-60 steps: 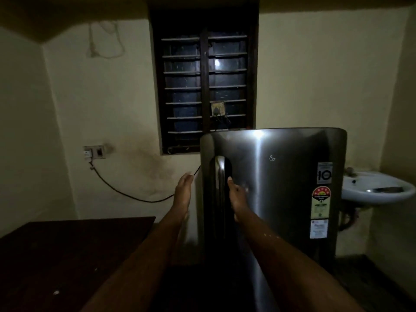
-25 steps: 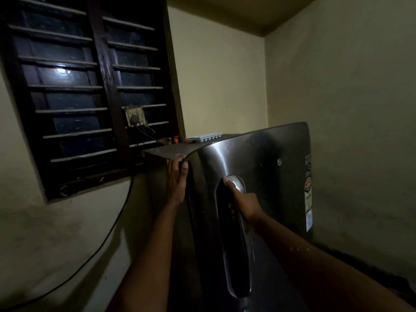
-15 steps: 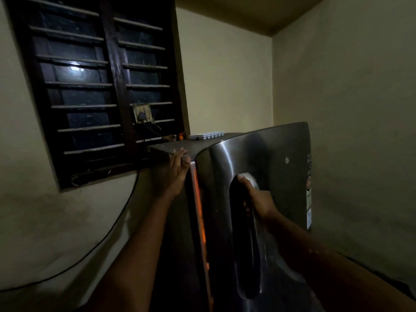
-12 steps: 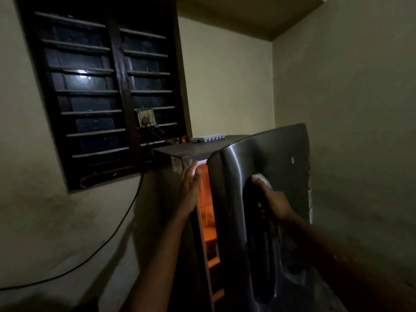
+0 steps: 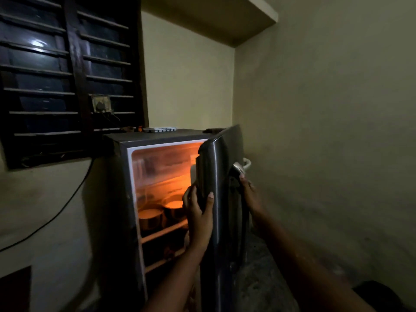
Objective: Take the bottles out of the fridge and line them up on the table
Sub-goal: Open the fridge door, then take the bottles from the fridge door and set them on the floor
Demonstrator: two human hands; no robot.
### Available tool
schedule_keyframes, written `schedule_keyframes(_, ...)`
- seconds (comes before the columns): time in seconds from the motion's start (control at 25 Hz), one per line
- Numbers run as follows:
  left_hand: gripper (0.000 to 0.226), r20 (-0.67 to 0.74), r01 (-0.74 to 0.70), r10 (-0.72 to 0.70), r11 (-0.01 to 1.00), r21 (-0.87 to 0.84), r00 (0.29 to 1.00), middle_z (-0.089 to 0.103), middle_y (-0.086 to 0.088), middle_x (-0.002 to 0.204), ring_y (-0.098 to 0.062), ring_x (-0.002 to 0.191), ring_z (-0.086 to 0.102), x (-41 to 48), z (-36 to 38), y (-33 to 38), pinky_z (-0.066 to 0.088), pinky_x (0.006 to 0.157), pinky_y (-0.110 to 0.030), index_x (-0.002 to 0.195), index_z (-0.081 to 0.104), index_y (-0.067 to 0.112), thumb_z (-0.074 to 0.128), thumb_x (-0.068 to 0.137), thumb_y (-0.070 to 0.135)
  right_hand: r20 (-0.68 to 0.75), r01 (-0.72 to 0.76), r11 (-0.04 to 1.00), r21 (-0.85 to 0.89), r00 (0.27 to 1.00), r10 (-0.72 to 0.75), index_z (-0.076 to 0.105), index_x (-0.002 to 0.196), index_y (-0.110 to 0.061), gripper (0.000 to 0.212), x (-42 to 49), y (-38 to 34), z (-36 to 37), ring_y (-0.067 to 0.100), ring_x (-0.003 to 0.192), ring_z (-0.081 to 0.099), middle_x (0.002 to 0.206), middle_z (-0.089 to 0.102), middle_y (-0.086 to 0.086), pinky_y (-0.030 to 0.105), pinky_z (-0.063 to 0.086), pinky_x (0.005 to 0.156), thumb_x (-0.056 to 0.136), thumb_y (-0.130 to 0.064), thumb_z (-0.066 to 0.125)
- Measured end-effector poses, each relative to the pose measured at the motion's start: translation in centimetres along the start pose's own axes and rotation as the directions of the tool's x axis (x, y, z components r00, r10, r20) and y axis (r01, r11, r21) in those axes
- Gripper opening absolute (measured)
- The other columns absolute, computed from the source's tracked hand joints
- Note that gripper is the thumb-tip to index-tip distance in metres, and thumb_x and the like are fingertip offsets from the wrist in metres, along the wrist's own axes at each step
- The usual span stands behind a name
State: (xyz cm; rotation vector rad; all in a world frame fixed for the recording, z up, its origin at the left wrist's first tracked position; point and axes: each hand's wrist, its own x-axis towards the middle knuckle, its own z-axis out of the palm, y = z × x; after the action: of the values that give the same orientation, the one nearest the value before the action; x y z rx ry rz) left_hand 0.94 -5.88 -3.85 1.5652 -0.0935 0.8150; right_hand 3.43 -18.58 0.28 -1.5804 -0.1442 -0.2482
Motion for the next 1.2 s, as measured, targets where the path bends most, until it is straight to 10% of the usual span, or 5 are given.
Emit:
schedule_keyframes(0.24, 0.068, 0.125, -0.151, 0.15, 0.989, -0.005, 0.981, 0.036, 0.001, 0.131, 0.0, 0.125, 0.031, -4.7, 6.0, 0.4, 0.019, 0.106, -0.002, 0.133, 0.042, 0.01, 0.047, 0.076, 0.048, -0.168, 0.026, 0.998, -0.056, 0.985, -0.035, 0.044, 0.133, -0.011, 0.044, -3.6, 2.7, -7.7, 0.011, 0.117, 0.048, 0.126, 0.055, 0.004, 0.019, 0.036, 0.094, 0.092, -0.024, 0.053)
schedule_keyframes(0.48, 0.053, 0.173, -0.107, 0.145, 0.972, -0.211, 0.974, 0.047, 0.014, 0.132, 0.006, 0.125, 0.042, -7.1, 10.5, 0.0, 0.035, 0.105, -0.014, 0.125, 0.043, 0.033, 0.055, 0.074, 0.039, -0.162, 0.117, 0.956, -0.271, 0.973, -0.165, 0.033, 0.14, -0.021, 0.09, -5.4, 6.6, -9.9, 0.012, 0.129, 0.046, 0.143, 0.046, 0.001, 0.038, 0.041, 0.108, 0.065, -0.055, 0.07)
schedule_keyframes(0.68, 0.047, 0.267, 0.049, 0.023, 0.965, -0.259, 0.963, 0.046, 0.0, 0.135, -0.014, 0.125, 0.045, -7.4, 14.1, -1.8, 0.04, 0.095, -0.007, 0.13, 0.041, 0.018, 0.053, 0.088, 0.003, -0.238, 0.056, 0.953, -0.298, 0.962, -0.131, 0.025, 0.144, -0.03, 0.087, -3.6, 7.8, -14.6, 0.014, 0.134, 0.04, 0.148, 0.039, -0.002, 0.043, 0.037, 0.111, 0.072, -0.048, 0.07)
schedule_keyframes(0.88, 0.04, 0.602, 0.12, -0.166, 0.986, 0.117, 0.781, 0.049, -0.001, 0.135, -0.018, 0.13, 0.043, -6.7, 17.3, -7.2, 0.035, 0.111, -0.04, 0.126, 0.046, 0.031, 0.048, 0.088, 0.044, -0.384, -0.005, 0.995, -0.097, 0.923, -0.033, 0.037, 0.14, -0.017, 0.062, -1.9, 7.8, -20.0, 0.015, 0.123, 0.048, 0.138, 0.05, 0.008, 0.025, 0.038, 0.099, 0.084, -0.023, 0.064)
schedule_keyframes(1.2, 0.106, 0.87, -0.451, -0.066, 0.835, 0.317, 0.489, 0.038, -0.007, 0.147, -0.021, 0.143, 0.022, -6.5, 24.2, -10.5, 0.003, 0.12, -0.047, 0.135, 0.042, 0.017, 0.015, 0.061, 0.088, -0.548, -0.137, 0.99, -0.017, 0.83, 0.106, 0.047, 0.129, -0.006, 0.041, 0.3, 11.1, -26.1, 0.027, 0.117, 0.055, 0.121, 0.059, 0.011, 0.033, 0.046, 0.095, 0.092, -0.02, 0.054)
